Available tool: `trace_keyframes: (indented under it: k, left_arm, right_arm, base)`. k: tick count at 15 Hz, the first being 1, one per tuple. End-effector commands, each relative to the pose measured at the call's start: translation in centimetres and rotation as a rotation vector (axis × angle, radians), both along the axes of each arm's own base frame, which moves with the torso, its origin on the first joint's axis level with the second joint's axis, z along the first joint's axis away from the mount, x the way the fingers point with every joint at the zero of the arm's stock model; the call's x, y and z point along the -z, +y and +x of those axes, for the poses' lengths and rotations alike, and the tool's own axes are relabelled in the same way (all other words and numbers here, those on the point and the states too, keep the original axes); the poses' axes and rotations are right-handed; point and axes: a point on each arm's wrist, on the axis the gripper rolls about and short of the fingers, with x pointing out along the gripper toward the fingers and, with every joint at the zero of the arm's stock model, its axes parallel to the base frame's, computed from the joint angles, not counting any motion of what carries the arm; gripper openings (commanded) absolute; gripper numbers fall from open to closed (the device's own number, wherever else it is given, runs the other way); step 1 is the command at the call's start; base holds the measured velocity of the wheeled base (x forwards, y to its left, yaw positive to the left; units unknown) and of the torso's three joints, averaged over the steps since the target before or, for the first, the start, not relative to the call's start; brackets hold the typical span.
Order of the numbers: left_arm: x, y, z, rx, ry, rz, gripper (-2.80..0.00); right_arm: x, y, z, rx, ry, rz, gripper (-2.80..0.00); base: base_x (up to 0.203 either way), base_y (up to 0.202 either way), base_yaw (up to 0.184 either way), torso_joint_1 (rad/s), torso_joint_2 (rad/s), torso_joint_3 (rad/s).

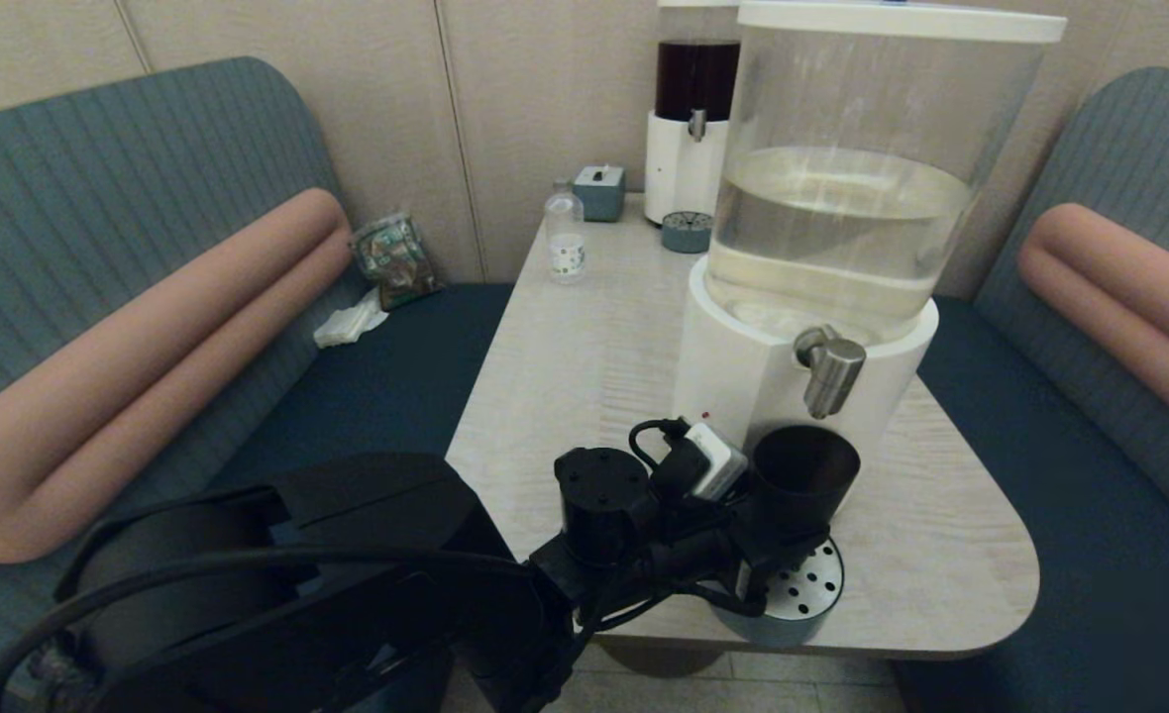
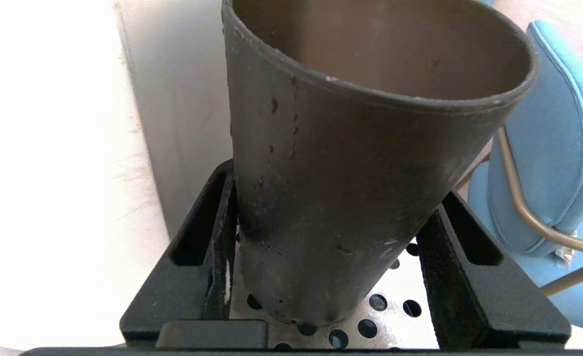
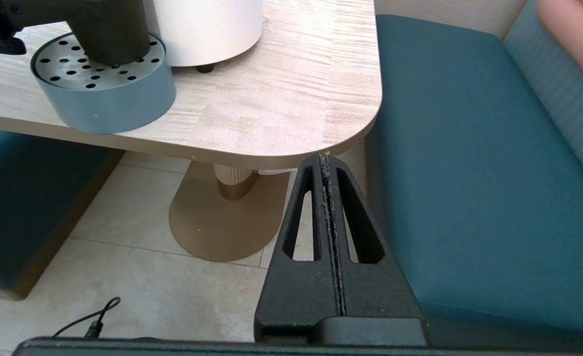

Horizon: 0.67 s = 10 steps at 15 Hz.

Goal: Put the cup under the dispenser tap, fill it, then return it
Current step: Place the cup next to the water dispenser

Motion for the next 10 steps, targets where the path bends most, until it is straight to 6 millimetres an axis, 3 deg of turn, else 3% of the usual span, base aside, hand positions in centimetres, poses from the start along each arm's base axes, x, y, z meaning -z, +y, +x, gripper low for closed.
trace_keyframes:
  k: [1,10]
  left_arm:
    - [0.0,0.1,-0.1,0.005,-0.003,-0.003,-2.80]
    - [-0.9,1.0,-1.1,-0.006,0.013,-0.023,-2.80]
  right_arm:
    - [0.0,0.0,0.0,-0.001,0.000,0.000,-2.80]
    - [0.0,0.0,0.0,-0.001,-0.001,0.000,-2.80]
  base:
    - [0.000,0.000,0.000,0.000,0.00,0.000]
    - [0.000,0.000,0.000,0.000,0.00,0.000]
